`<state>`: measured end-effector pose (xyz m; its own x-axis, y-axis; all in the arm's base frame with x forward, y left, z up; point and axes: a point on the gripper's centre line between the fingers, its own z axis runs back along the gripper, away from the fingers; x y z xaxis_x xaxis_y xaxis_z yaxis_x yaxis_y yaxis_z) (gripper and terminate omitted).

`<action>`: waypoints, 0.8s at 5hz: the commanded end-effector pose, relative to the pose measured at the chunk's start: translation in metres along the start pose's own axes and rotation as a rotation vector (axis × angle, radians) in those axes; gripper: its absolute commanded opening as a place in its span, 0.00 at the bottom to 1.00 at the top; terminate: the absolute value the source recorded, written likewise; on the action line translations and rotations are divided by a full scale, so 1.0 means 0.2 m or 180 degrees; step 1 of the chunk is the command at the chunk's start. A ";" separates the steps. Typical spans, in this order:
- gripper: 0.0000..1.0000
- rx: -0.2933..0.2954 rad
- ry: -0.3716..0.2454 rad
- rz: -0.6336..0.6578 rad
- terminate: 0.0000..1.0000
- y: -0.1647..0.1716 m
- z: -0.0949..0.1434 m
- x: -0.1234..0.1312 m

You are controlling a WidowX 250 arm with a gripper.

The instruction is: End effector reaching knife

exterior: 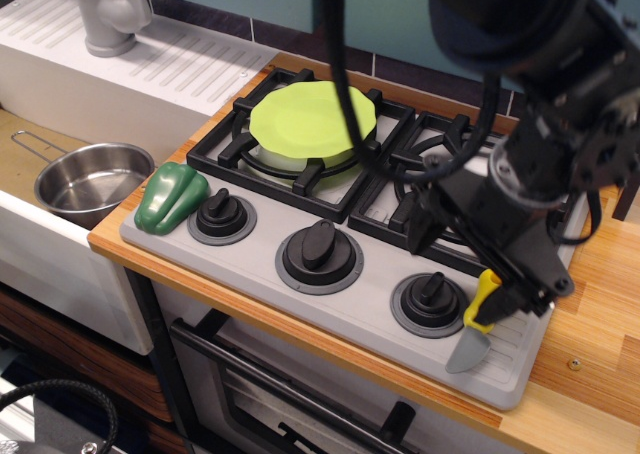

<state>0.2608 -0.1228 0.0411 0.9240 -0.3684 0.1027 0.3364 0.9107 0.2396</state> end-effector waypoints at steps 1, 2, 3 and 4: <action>1.00 -0.0049 -0.0176 0.0066 0.00 -0.08 0.02 0.06; 1.00 -0.0074 -0.0221 0.0059 0.00 -0.11 0.00 0.07; 1.00 -0.0115 -0.0318 0.0014 0.00 -0.14 -0.06 0.09; 1.00 -0.0201 -0.0466 -0.0103 0.00 -0.14 -0.14 0.13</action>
<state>0.2729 -0.1530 0.0087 0.8794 -0.4230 0.2183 0.3863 0.9022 0.1920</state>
